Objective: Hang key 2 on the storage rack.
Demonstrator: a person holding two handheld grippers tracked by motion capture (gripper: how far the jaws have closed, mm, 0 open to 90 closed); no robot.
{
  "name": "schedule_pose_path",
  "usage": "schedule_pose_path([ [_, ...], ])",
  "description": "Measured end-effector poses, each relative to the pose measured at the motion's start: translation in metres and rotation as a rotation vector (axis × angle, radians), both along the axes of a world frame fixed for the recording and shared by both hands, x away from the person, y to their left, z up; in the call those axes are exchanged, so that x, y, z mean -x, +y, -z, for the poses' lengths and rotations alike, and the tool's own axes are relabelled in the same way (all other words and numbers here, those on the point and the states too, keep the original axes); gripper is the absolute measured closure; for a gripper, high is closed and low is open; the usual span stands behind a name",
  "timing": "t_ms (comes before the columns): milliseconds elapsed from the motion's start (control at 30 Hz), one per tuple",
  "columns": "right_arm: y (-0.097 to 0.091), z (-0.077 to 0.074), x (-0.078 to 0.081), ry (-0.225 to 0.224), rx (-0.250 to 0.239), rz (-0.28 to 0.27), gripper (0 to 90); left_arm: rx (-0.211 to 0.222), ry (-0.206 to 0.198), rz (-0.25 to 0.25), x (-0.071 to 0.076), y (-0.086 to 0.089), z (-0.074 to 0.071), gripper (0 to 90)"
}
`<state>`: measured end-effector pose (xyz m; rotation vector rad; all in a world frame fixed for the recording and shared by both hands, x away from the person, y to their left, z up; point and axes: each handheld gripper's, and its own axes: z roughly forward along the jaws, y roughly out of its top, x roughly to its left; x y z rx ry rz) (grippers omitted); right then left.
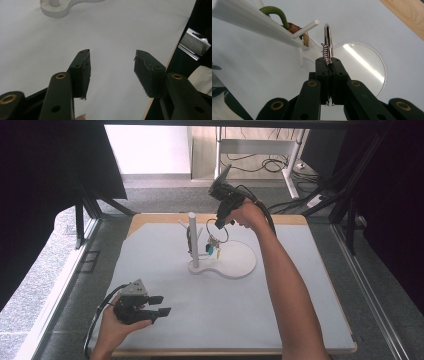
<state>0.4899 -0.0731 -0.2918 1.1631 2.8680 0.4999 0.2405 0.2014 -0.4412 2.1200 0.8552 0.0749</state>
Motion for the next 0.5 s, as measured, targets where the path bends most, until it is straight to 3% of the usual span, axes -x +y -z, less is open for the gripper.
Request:
schedule_pose_path([
  [500,0.011,0.011,-0.006,-0.007,-0.006,0.004,86.4,-0.001,-0.003,0.004,0.000,-0.001,0.000,47.6],
])
